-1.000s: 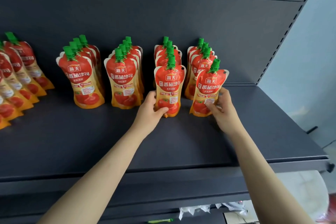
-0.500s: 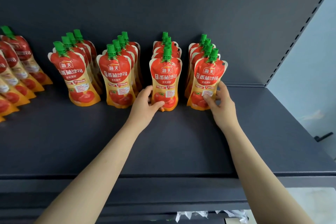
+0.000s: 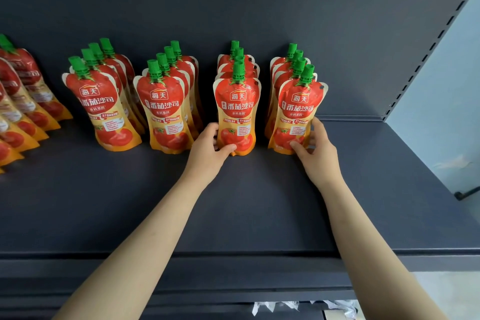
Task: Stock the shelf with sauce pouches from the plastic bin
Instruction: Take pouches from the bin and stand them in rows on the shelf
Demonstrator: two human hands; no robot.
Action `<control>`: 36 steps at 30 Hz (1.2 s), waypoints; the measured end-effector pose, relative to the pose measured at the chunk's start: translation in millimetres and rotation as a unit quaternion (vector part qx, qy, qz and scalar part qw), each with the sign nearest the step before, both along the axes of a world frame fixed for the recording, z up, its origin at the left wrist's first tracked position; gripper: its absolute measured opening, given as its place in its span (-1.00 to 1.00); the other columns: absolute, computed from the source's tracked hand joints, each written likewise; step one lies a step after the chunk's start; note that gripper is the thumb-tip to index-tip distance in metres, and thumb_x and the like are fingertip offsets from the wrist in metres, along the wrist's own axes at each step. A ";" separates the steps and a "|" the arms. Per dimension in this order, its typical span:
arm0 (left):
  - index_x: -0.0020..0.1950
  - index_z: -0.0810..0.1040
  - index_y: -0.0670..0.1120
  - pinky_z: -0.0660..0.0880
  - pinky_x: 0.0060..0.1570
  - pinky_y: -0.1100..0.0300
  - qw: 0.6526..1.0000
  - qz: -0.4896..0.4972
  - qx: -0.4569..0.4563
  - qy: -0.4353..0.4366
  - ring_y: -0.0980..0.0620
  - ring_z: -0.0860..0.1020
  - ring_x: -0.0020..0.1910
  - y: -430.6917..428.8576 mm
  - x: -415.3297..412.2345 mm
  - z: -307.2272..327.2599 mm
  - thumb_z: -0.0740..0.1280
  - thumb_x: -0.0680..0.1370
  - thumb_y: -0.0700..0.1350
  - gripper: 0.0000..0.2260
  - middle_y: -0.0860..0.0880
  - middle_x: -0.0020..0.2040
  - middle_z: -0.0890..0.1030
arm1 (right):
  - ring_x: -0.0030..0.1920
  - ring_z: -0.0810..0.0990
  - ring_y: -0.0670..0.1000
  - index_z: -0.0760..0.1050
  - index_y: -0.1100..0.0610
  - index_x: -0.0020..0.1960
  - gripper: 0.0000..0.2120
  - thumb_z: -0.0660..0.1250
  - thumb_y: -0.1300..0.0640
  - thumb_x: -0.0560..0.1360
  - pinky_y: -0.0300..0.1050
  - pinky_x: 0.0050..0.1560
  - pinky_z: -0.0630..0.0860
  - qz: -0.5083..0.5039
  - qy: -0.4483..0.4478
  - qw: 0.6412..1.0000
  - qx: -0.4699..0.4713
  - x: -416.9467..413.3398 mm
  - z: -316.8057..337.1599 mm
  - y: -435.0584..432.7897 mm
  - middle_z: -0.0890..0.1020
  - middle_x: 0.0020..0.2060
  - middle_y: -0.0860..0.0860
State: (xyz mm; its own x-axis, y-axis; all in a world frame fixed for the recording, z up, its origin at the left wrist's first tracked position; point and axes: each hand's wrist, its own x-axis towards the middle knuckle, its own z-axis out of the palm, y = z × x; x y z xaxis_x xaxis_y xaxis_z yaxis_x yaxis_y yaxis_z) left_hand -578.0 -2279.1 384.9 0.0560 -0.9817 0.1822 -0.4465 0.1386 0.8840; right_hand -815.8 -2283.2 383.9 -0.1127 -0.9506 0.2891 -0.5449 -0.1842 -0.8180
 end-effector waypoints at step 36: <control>0.34 0.44 -0.09 0.43 0.24 0.05 0.954 -0.161 -0.164 -0.193 -0.08 0.47 0.26 97.5 56.6 50.8 0.37 0.55 -0.11 -0.64 -0.07 0.30 0.45 | 0.31 0.47 0.13 0.49 0.18 0.31 -0.62 0.38 0.14 0.52 -0.12 0.32 0.29 -0.275 0.143 0.950 -0.041 34.2 59.0 205.9 0.55 0.27 0.12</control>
State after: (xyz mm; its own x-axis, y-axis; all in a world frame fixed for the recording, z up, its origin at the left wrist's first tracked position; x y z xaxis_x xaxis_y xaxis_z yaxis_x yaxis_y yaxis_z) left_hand -521.4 -2181.6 435.7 -0.3723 -0.8236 0.4279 -0.6170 0.5640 0.5488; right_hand -781.6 -2077.4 442.8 -0.4920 -0.7436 0.4529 -0.7745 0.1362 -0.6178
